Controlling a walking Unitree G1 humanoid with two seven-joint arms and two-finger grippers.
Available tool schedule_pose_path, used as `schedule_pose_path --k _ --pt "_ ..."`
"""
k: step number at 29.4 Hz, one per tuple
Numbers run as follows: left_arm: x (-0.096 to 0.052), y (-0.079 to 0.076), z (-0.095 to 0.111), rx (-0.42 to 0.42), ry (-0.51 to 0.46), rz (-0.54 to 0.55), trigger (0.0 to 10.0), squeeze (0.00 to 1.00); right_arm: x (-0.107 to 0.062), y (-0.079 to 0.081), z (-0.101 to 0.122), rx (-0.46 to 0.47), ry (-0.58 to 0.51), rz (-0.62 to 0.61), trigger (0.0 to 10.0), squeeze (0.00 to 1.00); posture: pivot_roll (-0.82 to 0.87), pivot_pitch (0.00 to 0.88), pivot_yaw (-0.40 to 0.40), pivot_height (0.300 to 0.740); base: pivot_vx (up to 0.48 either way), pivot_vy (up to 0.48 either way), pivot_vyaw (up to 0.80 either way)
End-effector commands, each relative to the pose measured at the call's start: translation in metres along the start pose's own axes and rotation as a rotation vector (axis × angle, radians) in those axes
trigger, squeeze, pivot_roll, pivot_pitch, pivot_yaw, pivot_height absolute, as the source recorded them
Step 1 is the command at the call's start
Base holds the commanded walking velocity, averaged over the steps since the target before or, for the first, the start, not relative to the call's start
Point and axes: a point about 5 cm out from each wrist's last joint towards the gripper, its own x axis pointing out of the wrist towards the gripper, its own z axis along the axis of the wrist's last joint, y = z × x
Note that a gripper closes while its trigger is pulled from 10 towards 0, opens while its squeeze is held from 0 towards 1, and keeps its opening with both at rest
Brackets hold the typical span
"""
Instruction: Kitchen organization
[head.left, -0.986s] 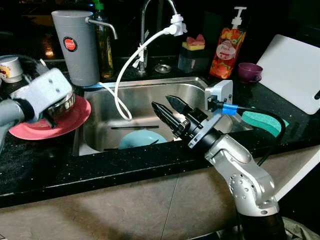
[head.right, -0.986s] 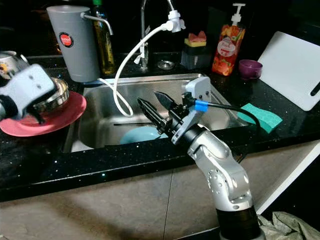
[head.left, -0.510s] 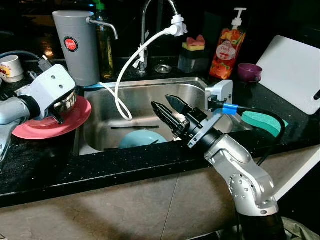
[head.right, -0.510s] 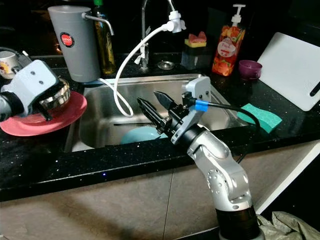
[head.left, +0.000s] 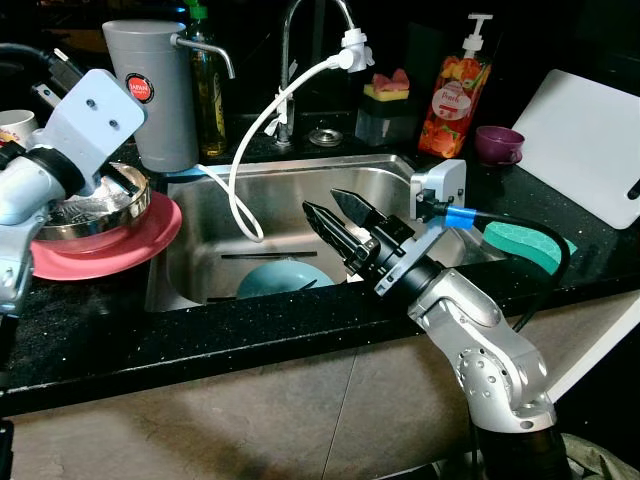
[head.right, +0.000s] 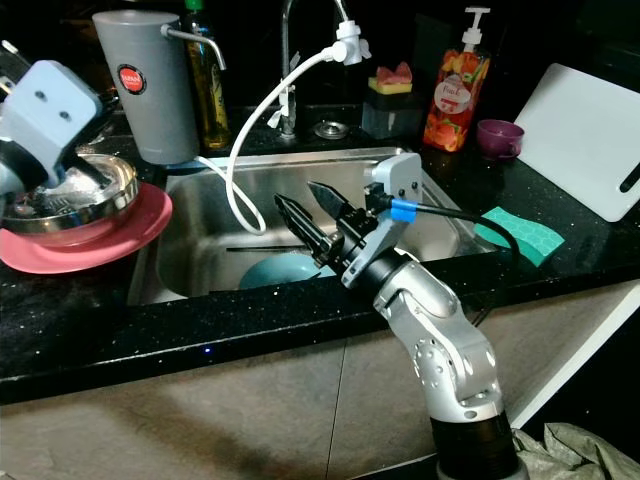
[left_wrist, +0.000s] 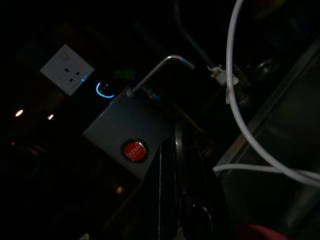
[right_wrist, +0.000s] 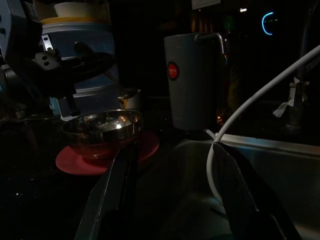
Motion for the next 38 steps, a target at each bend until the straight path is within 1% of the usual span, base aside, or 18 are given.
schedule_pose_path --k 1,2,3,5,7,9,10,12,15,16,18,19,21,22,23,30,36,38 --pt "0.004 0.003 0.014 -0.017 -0.066 0.038 10.0 0.0 -0.001 0.0 0.004 -0.008 -0.017 -0.003 10.0 0.0 0.1 0.171 -0.046 0.74 0.0 0.0 0.0" --pt "0.004 0.003 0.014 -0.017 -0.066 0.038 10.0 0.0 -0.001 0.0 0.004 -0.008 -0.017 -0.003 10.0 0.0 0.1 0.171 -0.046 0.74 0.0 0.0 0.0" --pt "0.008 0.0 0.02 -0.089 -0.108 0.067 10.0 0.0 0.0 0.0 0.003 -0.012 -0.014 -0.004 10.0 0.0 0.1 0.167 -0.045 0.74 0.0 0.0 0.0" --pt "0.012 -0.004 0.025 -0.159 -0.14 0.075 10.0 0.0 0.0 0.0 0.003 -0.013 -0.015 -0.004 10.0 0.0 0.1 0.167 -0.045 0.74 0.0 0.0 0.0" --pt "0.014 -0.006 0.027 -0.186 -0.154 0.076 10.0 0.0 0.001 0.0 0.004 -0.014 -0.016 -0.003 10.0 0.0 0.1 0.167 -0.045 0.74 0.0 0.0 0.0" --pt "0.021 -0.015 0.033 -0.343 -0.187 0.082 10.0 0.0 0.001 0.0 0.005 -0.018 -0.021 -0.006 10.0 0.0 0.1 0.167 -0.045 0.74 0.0 0.0 0.0" --pt "0.021 -0.015 0.033 -0.343 -0.187 0.082 10.0 0.0 0.001 0.0 0.005 -0.018 -0.021 -0.006 10.0 0.0 0.1 0.167 -0.045 0.74 0.0 0.0 0.0" --pt "0.026 -0.021 0.035 -0.463 -0.194 0.077 10.0 0.0 0.002 -0.001 0.006 -0.024 -0.024 -0.016 10.0 0.0 0.1 0.167 -0.045 0.74 0.0 0.0 0.0" --pt "0.029 -0.028 0.034 -0.51 -0.179 0.066 10.0 0.0 0.001 -0.002 0.007 -0.03 -0.027 -0.027 10.0 0.0 0.08 0.156 -0.044 0.74 0.0 0.0 0.0" --pt "0.033 -0.04 0.03 -0.56 -0.141 0.04 10.0 0.0 0.001 -0.004 0.008 -0.036 -0.03 -0.044 10.0 0.0 0.08 0.156 -0.044 0.74 0.0 0.0 0.0" --pt "0.033 -0.04 0.03 -0.56 -0.141 0.04 10.0 0.0 0.001 -0.004 0.008 -0.036 -0.03 -0.044 10.0 0.0 0.08 0.156 -0.044 0.74 0.0 0.0 0.0" --pt "0.035 -0.054 0.025 -0.617 -0.101 0.019 10.0 0.0 0.001 -0.006 0.009 -0.044 -0.034 -0.063 10.0 0.0 0.08 0.156 -0.044 0.74 0.0 0.0 0.0" --pt "0.035 -0.054 0.025 -0.617 -0.101 0.019 10.0 0.0 0.001 -0.006 0.009 -0.044 -0.034 -0.063 10.0 0.0 0.08 0.156 -0.044 0.74 0.0 0.0 0.0" --pt "0.032 -0.081 0.01 -0.651 0.007 -0.017 10.0 0.0 0.001 -0.009 0.011 -0.053 -0.043 -0.088 10.0 0.0 0.06 0.15 -0.041 0.74 0.0 0.0 0.0" --pt "0.029 -0.09 0.004 -0.657 0.041 -0.033 10.0 0.0 0.001 -0.009 0.011 -0.054 -0.045 -0.093 10.0 0.0 0.06 0.15 -0.041 0.74 0.0 0.0 0.0" --pt "0.015 -0.112 -0.013 -0.721 0.156 -0.062 10.0 0.0 0.002 -0.009 0.009 -0.05 -0.052 -0.122 10.0 0.0 0.07 0.149 -0.042 0.74 0.0 0.0 0.0" --pt "0.008 -0.121 -0.021 -0.732 0.231 -0.055 10.0 0.0 0.003 -0.009 0.005 -0.036 -0.049 -0.144 10.0 0.0 0.09 0.159 -0.049 0.74 0.0 0.0 0.0" --pt "0.002 -0.126 -0.027 -0.767 0.286 -0.042 10.0 0.0 0.002 -0.01 0.002 -0.032 -0.042 -0.158 10.0 0.0 0.09 0.159 -0.049 0.74 0.0 0.0 0.0"
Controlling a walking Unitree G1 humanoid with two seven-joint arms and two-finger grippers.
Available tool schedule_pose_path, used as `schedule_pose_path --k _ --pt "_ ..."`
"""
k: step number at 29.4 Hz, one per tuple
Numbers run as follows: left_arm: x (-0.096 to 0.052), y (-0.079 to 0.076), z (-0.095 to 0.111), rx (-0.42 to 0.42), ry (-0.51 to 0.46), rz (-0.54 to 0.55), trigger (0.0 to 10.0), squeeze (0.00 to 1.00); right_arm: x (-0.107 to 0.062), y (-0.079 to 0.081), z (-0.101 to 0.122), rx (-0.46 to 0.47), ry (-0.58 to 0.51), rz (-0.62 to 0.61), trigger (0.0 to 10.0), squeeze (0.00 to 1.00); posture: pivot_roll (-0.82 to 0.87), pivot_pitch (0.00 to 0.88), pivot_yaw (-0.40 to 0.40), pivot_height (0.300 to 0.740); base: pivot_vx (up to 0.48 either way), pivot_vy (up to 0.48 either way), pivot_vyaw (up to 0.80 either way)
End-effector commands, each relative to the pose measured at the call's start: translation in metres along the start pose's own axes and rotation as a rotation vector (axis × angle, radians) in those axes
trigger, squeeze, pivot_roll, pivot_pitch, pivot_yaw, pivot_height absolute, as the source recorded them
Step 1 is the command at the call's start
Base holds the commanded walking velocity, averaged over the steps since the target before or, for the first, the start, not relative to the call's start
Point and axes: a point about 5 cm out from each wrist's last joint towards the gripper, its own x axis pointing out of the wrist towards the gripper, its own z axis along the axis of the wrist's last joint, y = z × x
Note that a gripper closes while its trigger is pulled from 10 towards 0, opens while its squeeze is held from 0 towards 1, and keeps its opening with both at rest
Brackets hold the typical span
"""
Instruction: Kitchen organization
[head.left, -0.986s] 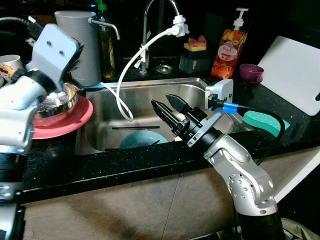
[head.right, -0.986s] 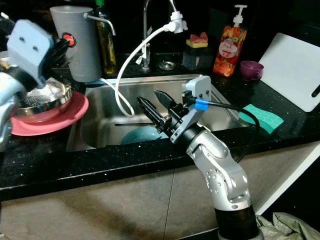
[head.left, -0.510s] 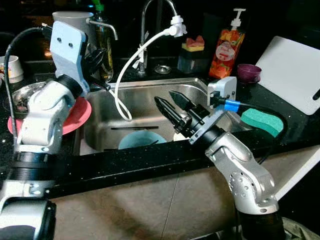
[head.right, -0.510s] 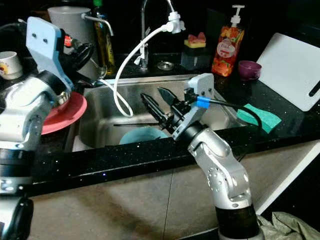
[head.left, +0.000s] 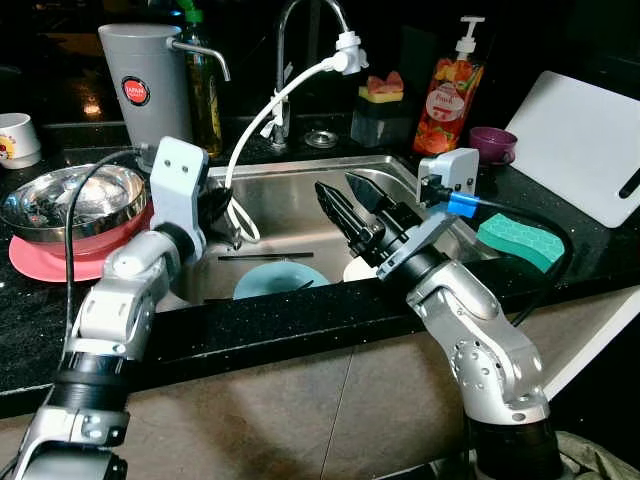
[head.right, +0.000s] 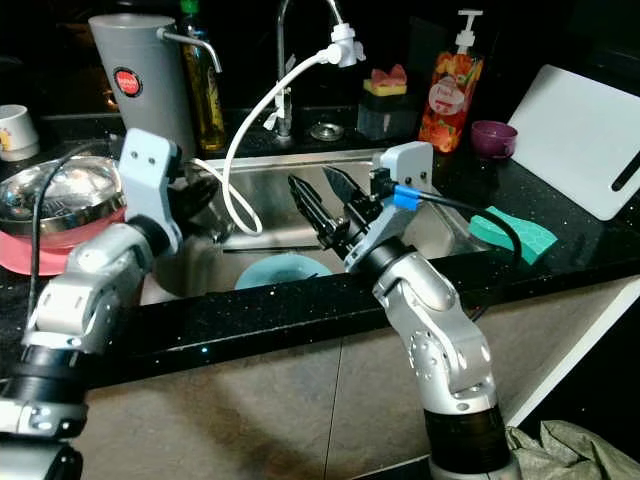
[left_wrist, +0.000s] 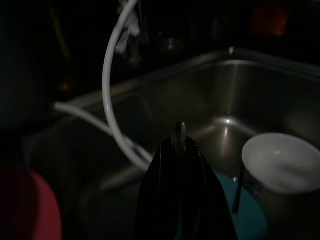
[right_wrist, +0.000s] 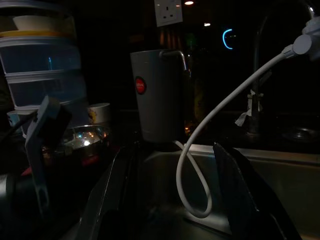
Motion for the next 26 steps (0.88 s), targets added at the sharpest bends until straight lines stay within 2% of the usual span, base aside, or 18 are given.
schedule_pose_path --k 1,4,12,13,14,19,20,21,22,24,26 --pt "-0.004 0.001 -0.002 -0.026 0.019 0.024 10.0 0.0 -0.003 -0.003 -0.004 0.0 0.003 -0.026 10.0 0.0 0.09 0.159 -0.049 0.74 0.0 0.0 0.0" --pt "-0.011 0.001 -0.02 -0.082 0.107 0.058 10.0 0.0 -0.003 -0.007 -0.006 0.007 -0.001 -0.075 10.0 0.0 0.09 0.162 -0.04 0.74 0.0 0.0 0.0" --pt "-0.013 0.0 -0.022 -0.108 0.109 0.065 10.0 0.0 -0.005 -0.012 -0.01 0.013 -0.001 -0.133 10.0 0.0 0.09 0.161 -0.035 0.74 0.0 0.0 0.0" --pt "-0.013 0.0 -0.022 -0.11 0.106 0.073 10.0 0.71 -0.005 -0.013 -0.01 0.013 -0.003 -0.146 10.0 0.0 0.09 0.16 -0.034 0.74 0.0 0.0 0.0" --pt "-0.013 0.001 -0.022 -0.11 0.102 0.079 10.0 1.0 -0.004 -0.014 -0.011 0.014 -0.006 -0.156 10.0 0.0 0.1 0.16 -0.034 0.74 0.0 0.0 0.0" --pt "-0.014 0.001 -0.012 -0.132 0.042 0.1 10.0 1.0 -0.003 -0.016 -0.01 0.016 -0.021 -0.183 10.0 0.0 0.1 0.157 -0.039 0.74 0.0 0.0 0.0" --pt "-0.015 -0.001 -0.007 -0.137 0.017 0.093 10.0 0.47 -0.003 -0.017 -0.01 0.019 -0.024 -0.188 10.0 0.0 0.11 0.157 -0.041 0.74 0.0 0.0 0.0" --pt "-0.015 -0.001 -0.007 -0.137 0.017 0.093 10.0 0.47 -0.003 -0.017 -0.01 0.019 -0.024 -0.188 10.0 0.0 0.11 0.157 -0.041 0.74 0.0 0.0 0.0" --pt "-0.016 -0.003 -0.005 -0.136 0.0 0.086 10.0 0.0 -0.003 -0.017 -0.01 0.019 -0.026 -0.193 10.0 0.0 0.11 0.156 -0.042 0.74 0.0 0.0 0.0" --pt "-0.016 -0.003 -0.005 -0.136 0.0 0.086 10.0 0.0 -0.003 -0.017 -0.01 0.019 -0.026 -0.193 10.0 0.0 0.11 0.156 -0.042 0.74 0.0 0.0 0.0" --pt "-0.02 -0.006 -0.002 -0.08 -0.026 0.091 10.0 0.0 -0.002 -0.017 -0.01 0.015 -0.031 -0.203 10.0 0.0 0.09 0.153 -0.039 0.74 0.0 0.0 0.0"
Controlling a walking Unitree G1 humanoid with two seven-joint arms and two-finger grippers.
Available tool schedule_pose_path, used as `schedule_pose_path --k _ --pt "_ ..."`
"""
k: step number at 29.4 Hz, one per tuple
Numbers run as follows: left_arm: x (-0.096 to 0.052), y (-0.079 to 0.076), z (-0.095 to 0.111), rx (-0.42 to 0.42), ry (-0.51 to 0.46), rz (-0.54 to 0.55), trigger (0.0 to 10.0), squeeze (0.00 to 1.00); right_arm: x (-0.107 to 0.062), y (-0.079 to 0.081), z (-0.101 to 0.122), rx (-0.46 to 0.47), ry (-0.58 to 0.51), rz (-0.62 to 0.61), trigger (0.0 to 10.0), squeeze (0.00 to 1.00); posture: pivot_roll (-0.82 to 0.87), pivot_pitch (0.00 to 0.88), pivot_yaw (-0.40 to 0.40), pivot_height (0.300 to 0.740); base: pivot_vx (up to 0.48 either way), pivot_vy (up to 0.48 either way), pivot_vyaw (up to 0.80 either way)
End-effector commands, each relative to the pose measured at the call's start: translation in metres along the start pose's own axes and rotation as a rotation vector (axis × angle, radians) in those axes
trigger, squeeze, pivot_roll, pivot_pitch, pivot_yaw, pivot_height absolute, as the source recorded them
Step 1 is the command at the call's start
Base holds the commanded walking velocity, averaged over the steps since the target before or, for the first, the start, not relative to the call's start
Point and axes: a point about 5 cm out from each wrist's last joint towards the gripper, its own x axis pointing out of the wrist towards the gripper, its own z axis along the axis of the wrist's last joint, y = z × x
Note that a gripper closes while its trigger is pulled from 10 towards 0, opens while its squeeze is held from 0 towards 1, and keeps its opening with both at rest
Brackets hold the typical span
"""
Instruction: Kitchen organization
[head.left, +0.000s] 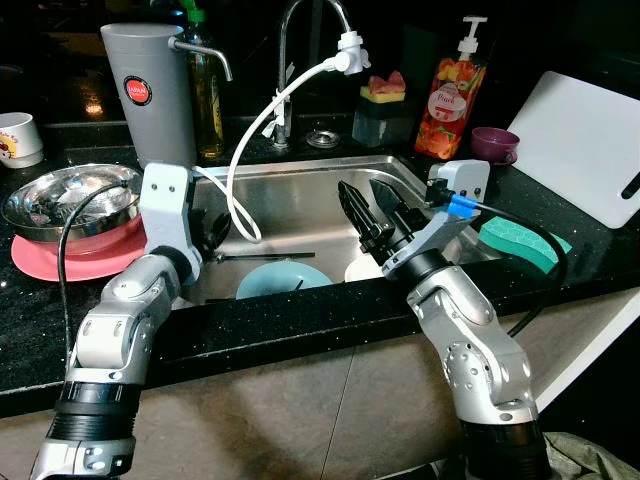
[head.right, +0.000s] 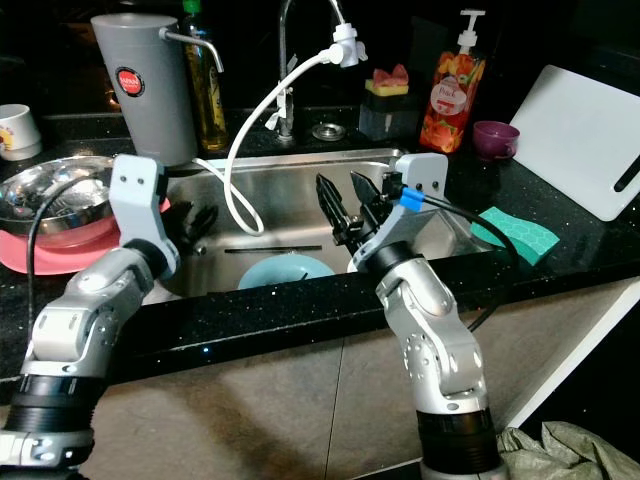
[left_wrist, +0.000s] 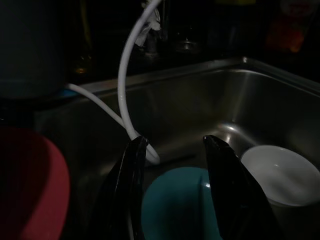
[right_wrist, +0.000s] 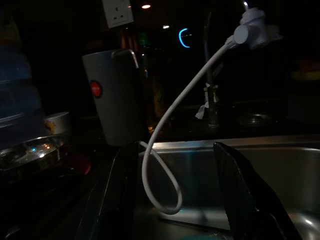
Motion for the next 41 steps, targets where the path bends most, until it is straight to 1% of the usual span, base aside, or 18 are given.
schedule_pose_path --k 1,5,7,9,11,13,16,21,25,27,29,30,34,41 --pt "-0.004 -0.003 -0.001 0.028 -0.011 0.002 10.0 0.0 0.0 0.001 0.002 -0.003 -0.015 -0.009 10.0 0.0 0.09 0.155 -0.04 0.74 0.0 0.0 0.0" --pt "-0.009 -0.007 0.003 0.055 -0.037 -0.008 10.0 0.0 0.001 0.003 0.004 -0.009 -0.021 -0.005 10.0 0.0 0.08 0.16 -0.038 0.74 0.0 0.0 0.0" --pt "-0.009 -0.007 0.003 0.055 -0.037 -0.008 10.0 0.0 0.001 0.003 0.004 -0.009 -0.021 -0.005 10.0 0.0 0.08 0.16 -0.038 0.74 0.0 0.0 0.0" --pt "-0.013 -0.011 0.006 0.055 -0.06 -0.017 10.0 0.0 0.0 0.006 0.004 -0.022 -0.025 0.003 10.0 0.0 0.1 0.161 -0.023 0.74 0.0 0.0 0.0" --pt "-0.015 -0.014 0.008 0.052 -0.069 -0.021 10.0 0.0 0.0 0.006 0.005 -0.025 -0.027 -0.002 10.0 0.0 0.1 0.169 -0.027 0.74 0.0 0.0 0.0" --pt "-0.016 -0.016 0.009 0.05 -0.074 -0.023 10.0 0.0 0.001 0.005 0.005 -0.025 -0.029 -0.007 10.0 0.0 0.1 0.166 -0.031 0.74 0.0 0.0 0.0" --pt "-0.021 -0.026 0.009 0.063 -0.101 -0.038 10.0 0.0 0.002 0.004 0.003 -0.037 -0.032 -0.014 10.0 0.0 0.11 0.154 -0.04 0.74 0.0 0.0 0.0" --pt "-0.025 -0.029 0.009 0.058 -0.106 -0.04 10.0 0.0 0.0 0.004 0.004 -0.035 -0.043 -0.03 10.0 0.0 0.12 0.137 -0.041 0.74 0.0 0.0 0.0" --pt "-0.024 -0.032 0.011 0.054 -0.105 -0.043 10.0 0.0 -0.002 -0.002 0.004 -0.032 -0.048 -0.061 10.0 0.0 0.14 0.137 -0.037 0.74 0.0 0.0 0.0" --pt "-0.022 -0.035 0.014 0.07 -0.119 -0.057 10.0 0.0 0.0 -0.006 0.005 -0.03 -0.053 -0.088 10.0 0.0 0.13 0.146 -0.045 0.74 0.0 0.0 0.0" --pt "-0.02 -0.036 0.014 0.061 -0.121 -0.053 10.0 0.0 0.001 -0.009 0.006 -0.03 -0.055 -0.101 10.0 0.0 0.13 0.15 -0.039 0.74 0.0 0.0 0.0" --pt "-0.021 -0.037 0.014 0.054 -0.123 -0.058 10.0 0.0 0.002 -0.009 0.008 -0.04 -0.059 -0.1 10.0 0.0 0.1 0.14 -0.04 0.74 0.0 0.0 0.0" --pt "-0.019 -0.041 0.014 0.045 -0.126 -0.063 10.0 0.0 0.003 -0.011 0.015 -0.056 -0.078 -0.108 10.0 0.0 0.1 0.14 -0.039 0.74 0.0 0.0 0.0" --pt "-0.018 -0.045 0.013 0.029 -0.132 -0.068 10.0 0.0 0.0 -0.01 0.012 -0.06 -0.07 -0.117 10.0 0.0 0.08 0.13 -0.045 0.74 0.0 0.0 0.0"
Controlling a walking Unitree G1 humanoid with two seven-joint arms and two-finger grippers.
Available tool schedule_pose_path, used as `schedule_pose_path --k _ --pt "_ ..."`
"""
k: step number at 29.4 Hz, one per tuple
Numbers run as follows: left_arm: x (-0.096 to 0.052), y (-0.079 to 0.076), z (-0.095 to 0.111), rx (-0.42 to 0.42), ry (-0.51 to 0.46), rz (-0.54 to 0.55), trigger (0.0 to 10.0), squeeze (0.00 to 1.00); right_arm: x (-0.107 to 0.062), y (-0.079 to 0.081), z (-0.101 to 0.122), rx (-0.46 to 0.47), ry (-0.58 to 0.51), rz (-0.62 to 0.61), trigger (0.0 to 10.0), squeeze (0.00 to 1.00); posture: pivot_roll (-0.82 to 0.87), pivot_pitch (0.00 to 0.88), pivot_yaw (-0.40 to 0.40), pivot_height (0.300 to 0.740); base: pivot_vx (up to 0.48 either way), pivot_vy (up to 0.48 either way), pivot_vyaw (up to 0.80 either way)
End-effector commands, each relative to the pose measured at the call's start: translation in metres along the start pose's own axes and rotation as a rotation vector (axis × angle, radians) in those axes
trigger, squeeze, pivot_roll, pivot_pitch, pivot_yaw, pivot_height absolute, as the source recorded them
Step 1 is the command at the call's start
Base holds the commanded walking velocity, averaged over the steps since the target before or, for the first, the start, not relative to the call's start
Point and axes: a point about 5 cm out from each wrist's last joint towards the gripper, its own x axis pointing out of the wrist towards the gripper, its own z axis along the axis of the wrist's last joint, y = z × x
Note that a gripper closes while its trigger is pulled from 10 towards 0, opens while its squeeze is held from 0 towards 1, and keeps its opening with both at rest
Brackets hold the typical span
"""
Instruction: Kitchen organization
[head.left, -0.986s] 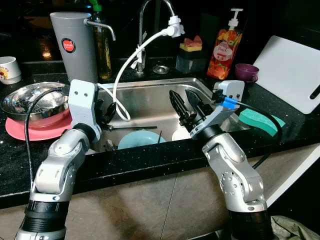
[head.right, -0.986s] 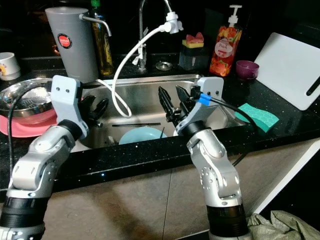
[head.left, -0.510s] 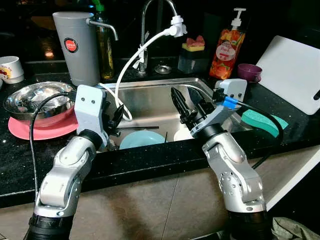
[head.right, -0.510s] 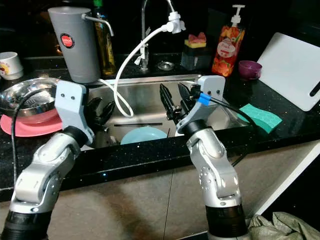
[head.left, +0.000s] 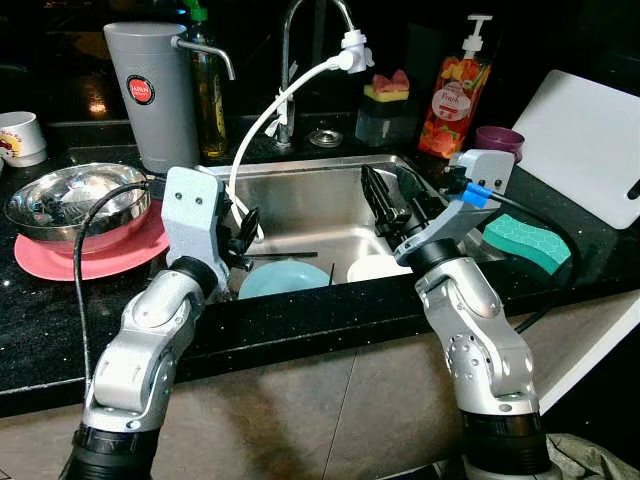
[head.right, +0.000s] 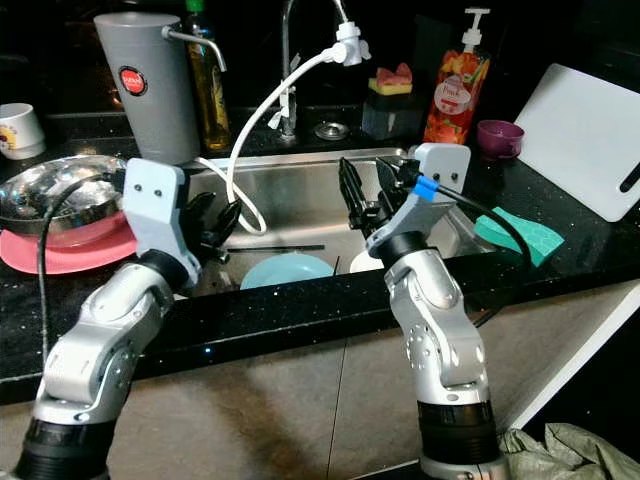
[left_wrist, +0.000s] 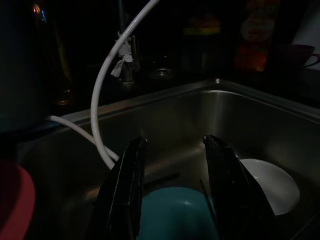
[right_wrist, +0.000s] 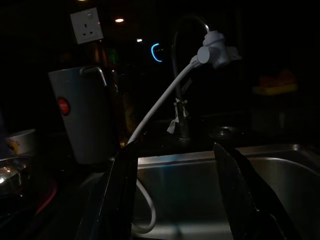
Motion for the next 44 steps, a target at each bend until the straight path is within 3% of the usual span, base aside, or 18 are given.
schedule_pose_path --k 1,17,44 --pt "0.001 -0.003 0.001 -0.003 -0.013 -0.004 10.0 0.0 -0.002 0.002 0.002 -0.009 -0.011 -0.001 10.0 0.0 0.08 0.13 -0.045 0.74 0.0 0.0 0.0" --pt "0.009 -0.012 0.007 -0.011 -0.047 -0.017 10.0 0.0 -0.003 -0.009 0.01 -0.039 -0.029 -0.025 10.0 0.0 0.09 0.112 -0.045 0.74 0.0 0.0 0.0" --pt "0.015 -0.011 0.006 -0.012 -0.058 -0.017 10.0 0.0 -0.001 -0.013 0.013 -0.054 -0.041 -0.061 10.0 0.0 0.05 0.105 -0.043 0.74 0.0 0.0 0.0"
